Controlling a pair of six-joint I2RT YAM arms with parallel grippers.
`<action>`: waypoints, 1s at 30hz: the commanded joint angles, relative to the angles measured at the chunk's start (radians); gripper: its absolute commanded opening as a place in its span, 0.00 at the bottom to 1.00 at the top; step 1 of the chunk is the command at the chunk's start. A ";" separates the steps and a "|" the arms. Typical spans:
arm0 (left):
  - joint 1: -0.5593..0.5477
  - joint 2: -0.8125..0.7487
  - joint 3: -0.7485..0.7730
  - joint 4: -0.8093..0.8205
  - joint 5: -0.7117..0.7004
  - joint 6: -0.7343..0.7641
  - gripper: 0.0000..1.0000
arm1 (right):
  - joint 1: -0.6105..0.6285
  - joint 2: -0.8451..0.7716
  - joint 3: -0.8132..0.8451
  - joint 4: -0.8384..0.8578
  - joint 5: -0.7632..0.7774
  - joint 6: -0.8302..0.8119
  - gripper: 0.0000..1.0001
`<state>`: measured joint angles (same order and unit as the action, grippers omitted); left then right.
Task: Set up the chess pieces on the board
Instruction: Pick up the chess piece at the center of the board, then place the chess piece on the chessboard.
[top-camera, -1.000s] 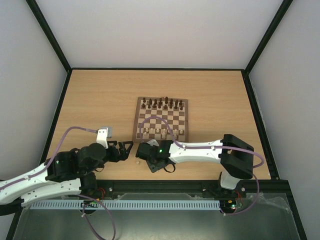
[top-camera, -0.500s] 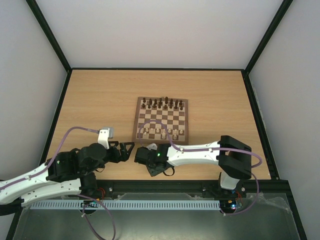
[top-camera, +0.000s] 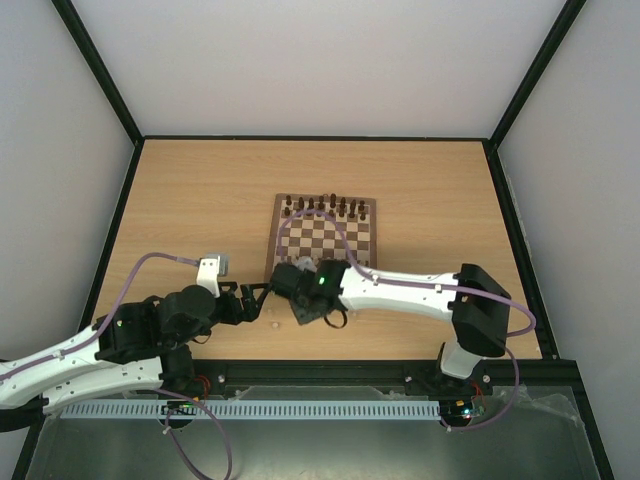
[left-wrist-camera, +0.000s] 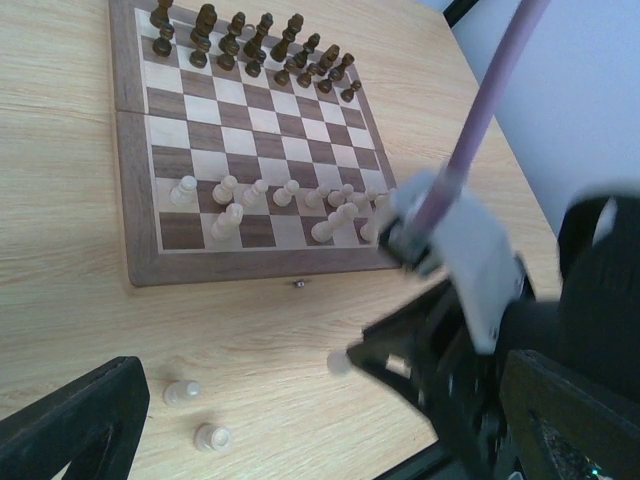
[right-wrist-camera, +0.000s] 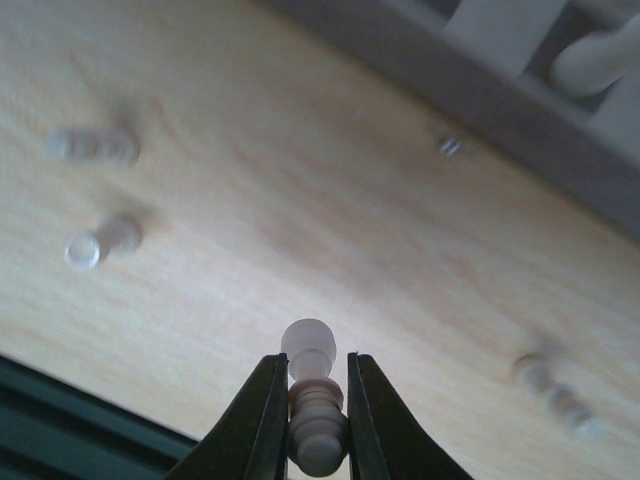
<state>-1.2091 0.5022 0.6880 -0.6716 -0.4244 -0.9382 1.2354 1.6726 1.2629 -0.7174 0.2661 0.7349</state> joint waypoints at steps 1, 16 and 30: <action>0.003 0.004 0.004 -0.006 -0.005 0.011 0.99 | -0.094 -0.014 0.082 -0.085 0.052 -0.095 0.10; 0.003 -0.005 0.019 -0.026 -0.026 0.006 0.99 | -0.255 0.175 0.203 -0.036 0.012 -0.248 0.10; 0.003 -0.001 0.019 -0.026 -0.029 0.006 0.99 | -0.292 0.229 0.207 -0.003 -0.018 -0.277 0.11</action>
<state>-1.2091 0.5037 0.6884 -0.6727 -0.4313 -0.9382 0.9520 1.8782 1.4464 -0.7067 0.2619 0.4774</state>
